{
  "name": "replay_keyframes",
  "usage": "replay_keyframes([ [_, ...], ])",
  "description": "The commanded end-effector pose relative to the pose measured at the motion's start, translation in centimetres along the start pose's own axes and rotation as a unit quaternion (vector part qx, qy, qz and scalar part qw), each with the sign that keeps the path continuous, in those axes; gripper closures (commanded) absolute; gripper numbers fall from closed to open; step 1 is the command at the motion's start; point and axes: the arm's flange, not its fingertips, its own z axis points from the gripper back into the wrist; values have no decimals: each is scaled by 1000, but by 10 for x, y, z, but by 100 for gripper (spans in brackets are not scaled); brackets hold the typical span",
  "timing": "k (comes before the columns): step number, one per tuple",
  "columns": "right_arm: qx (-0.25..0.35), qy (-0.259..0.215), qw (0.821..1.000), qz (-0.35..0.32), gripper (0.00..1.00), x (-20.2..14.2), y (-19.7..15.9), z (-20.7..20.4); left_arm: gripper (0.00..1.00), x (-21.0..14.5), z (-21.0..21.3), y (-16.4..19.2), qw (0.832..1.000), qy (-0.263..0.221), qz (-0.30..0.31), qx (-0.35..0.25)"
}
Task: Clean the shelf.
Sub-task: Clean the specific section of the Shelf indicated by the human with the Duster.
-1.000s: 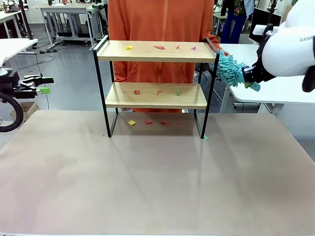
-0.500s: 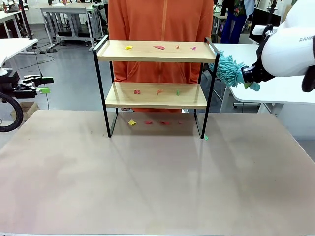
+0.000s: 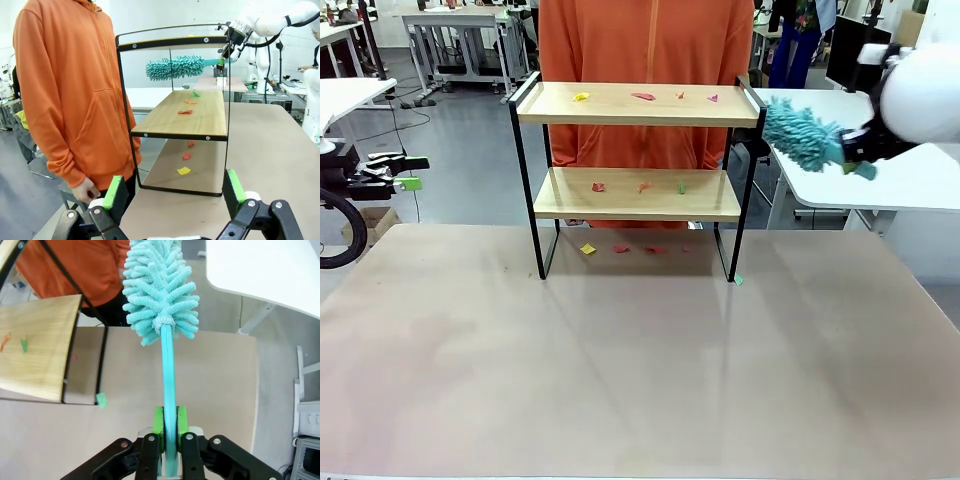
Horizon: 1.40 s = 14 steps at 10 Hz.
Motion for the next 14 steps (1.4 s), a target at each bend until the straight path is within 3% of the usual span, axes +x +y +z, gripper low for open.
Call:
replay_keyframes([
  [1,38,11,999,33,87,-15,-58,26,0,2,-1,-1,1000,0,-5,4],
  [5,79,45,984,152,87,-55,-113,71,0,2,-1,-1,1000,0,-5,4],
  [7,126,66,959,246,87,-75,-123,100,0,2,-1,-1,1000,0,-5,4],
  [11,127,84,890,429,87,-119,-110,132,0,2,-1,-1,1000,0,-5,4],
  [13,128,109,841,515,87,-141,-99,136,0,2,-1,-1,1000,0,-5,4],
  [14,169,118,810,549,87,-153,-88,138,0,2,-1,-1,1000,0,-5,4],
])
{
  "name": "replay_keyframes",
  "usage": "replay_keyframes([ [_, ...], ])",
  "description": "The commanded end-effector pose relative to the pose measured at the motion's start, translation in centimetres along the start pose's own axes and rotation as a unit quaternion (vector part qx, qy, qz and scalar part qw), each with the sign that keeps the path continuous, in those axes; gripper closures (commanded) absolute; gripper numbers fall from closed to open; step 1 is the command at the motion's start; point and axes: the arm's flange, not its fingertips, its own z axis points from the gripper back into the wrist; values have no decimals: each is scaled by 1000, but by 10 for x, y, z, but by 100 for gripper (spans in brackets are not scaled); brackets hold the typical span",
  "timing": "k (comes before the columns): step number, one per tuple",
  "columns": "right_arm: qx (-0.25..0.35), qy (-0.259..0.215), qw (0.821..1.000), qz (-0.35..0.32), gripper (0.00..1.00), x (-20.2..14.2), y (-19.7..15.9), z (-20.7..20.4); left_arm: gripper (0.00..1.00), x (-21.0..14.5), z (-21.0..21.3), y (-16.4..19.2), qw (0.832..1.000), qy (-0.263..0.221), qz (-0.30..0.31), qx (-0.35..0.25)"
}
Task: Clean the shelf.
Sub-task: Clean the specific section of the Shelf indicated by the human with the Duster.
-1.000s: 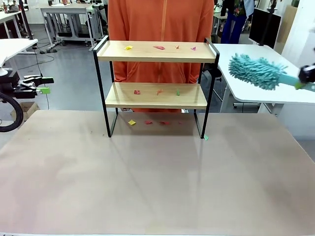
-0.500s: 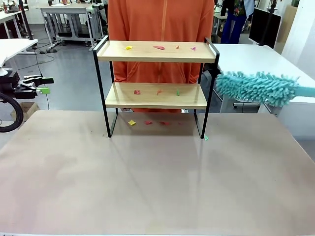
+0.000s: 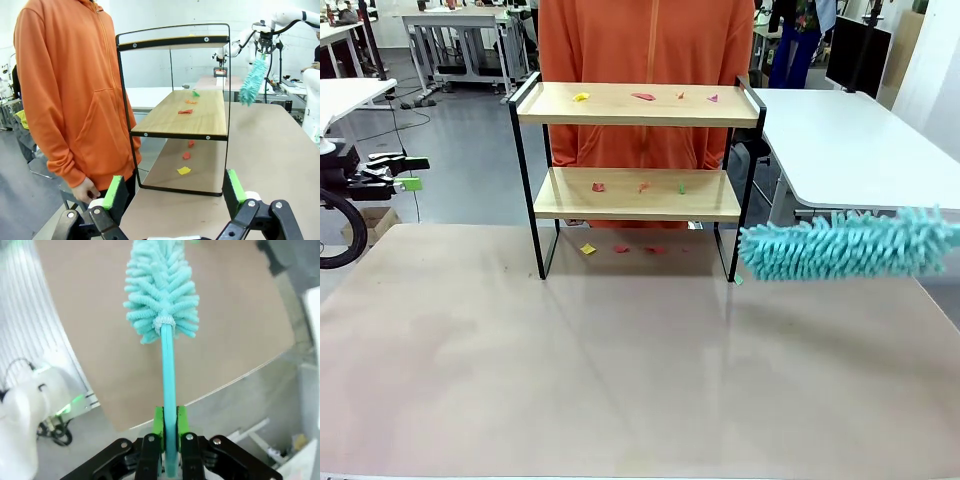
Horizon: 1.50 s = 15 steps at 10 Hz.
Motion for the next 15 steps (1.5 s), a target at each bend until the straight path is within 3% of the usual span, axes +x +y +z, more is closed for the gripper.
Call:
replay_keyframes([
  [1,44,-8,996,81,87,7,25,-9,0,3,-1,-2,1000,0,-6,4],
  [5,109,-19,982,153,87,53,54,-39,0,3,-1,-2,1000,0,-6,4],
  [7,118,-14,984,130,87,73,48,-48,0,3,-1,-2,1000,0,-6,4],
  [8,110,-7,983,147,87,56,58,-43,0,3,-1,-2,1000,0,-6,4],
  [15,110,-7,983,147,87,56,58,-43,0,3,-1,-2,1000,0,-6,4],
])
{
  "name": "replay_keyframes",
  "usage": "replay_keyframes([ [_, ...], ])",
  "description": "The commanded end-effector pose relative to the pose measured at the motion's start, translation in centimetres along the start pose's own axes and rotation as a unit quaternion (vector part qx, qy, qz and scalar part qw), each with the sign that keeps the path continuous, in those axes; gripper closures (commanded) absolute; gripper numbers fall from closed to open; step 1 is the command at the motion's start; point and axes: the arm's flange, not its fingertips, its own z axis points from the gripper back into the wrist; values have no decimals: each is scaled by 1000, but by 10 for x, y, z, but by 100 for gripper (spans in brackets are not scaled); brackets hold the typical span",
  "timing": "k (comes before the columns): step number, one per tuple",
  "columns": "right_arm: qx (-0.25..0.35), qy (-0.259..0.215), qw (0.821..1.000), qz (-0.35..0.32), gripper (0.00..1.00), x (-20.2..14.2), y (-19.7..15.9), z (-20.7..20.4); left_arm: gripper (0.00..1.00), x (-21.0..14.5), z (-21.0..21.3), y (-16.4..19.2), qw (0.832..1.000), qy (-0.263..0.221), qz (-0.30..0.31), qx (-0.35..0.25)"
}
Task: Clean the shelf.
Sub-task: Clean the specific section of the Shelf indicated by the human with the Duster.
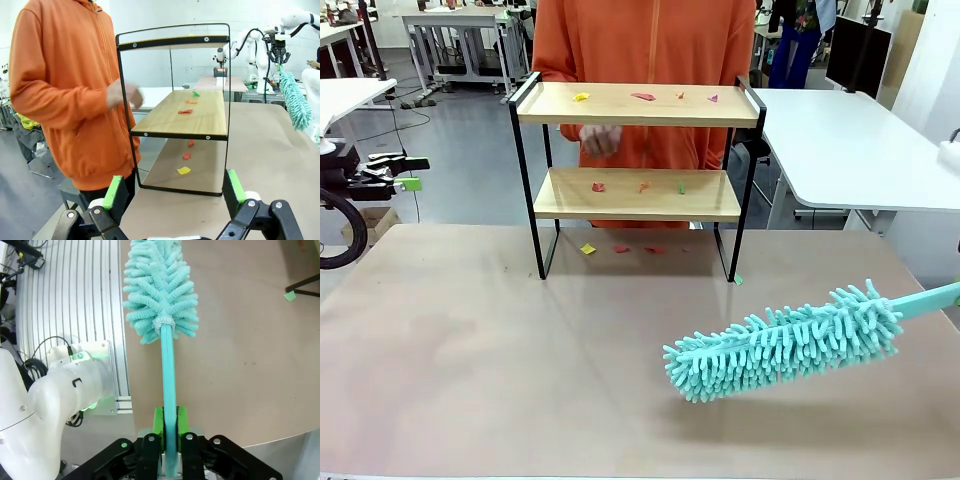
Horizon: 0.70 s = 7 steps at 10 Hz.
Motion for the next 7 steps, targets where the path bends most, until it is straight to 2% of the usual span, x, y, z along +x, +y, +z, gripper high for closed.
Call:
replay_keyframes([
  [1,-1,0,1000,4,87,-4,2,1,0,3,-1,-2,1000,0,-6,4],
  [7,-1,0,1000,4,87,-4,2,1,0,3,-1,-2,1000,0,-6,4],
])
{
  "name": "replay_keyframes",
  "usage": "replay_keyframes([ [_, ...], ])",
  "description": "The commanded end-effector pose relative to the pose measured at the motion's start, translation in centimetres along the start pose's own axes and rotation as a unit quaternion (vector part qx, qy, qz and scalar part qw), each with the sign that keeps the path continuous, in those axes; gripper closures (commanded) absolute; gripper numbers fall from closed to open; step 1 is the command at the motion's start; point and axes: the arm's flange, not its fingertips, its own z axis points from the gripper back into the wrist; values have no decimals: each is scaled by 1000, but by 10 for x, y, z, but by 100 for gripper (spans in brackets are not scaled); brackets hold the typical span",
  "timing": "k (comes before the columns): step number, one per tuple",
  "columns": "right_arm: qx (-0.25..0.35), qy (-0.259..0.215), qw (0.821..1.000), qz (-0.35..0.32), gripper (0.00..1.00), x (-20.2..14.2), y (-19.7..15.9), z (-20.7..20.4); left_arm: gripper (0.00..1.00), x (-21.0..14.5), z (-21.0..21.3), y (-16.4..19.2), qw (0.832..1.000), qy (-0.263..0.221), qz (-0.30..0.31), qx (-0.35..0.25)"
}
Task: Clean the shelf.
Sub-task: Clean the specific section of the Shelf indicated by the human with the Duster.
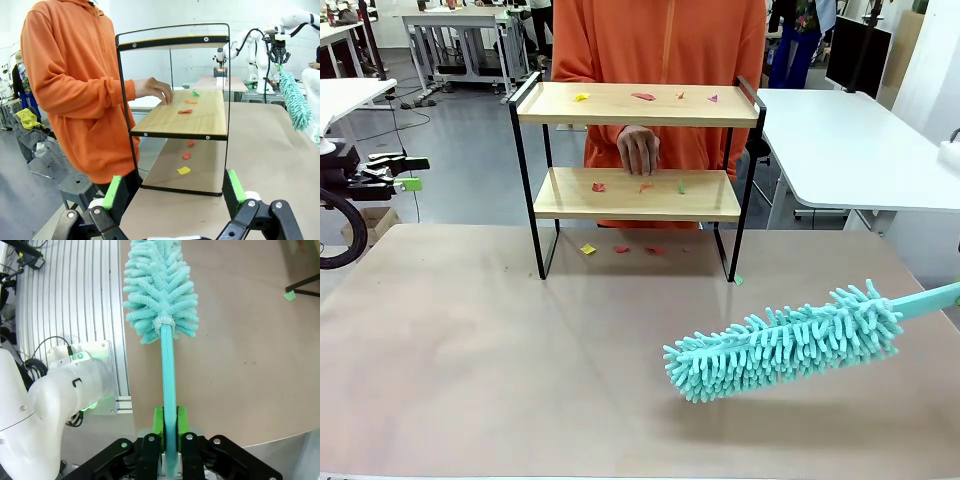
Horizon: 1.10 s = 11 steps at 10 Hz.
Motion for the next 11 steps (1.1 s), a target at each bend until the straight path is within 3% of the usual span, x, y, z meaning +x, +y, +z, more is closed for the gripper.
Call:
replay_keyframes([
  [1,-1,0,1000,4,87,-4,2,1,0,3,-1,-2,1000,0,-6,4],
  [7,0,0,1000,0,87,0,0,0,0,3,-1,-2,1000,0,-6,4],
  [10,-59,-48,996,-56,87,65,0,20,0,3,-1,-2,1000,0,-6,4],
  [11,-54,-70,992,-91,87,90,3,22,0,3,-1,-2,1000,0,-6,4],
])
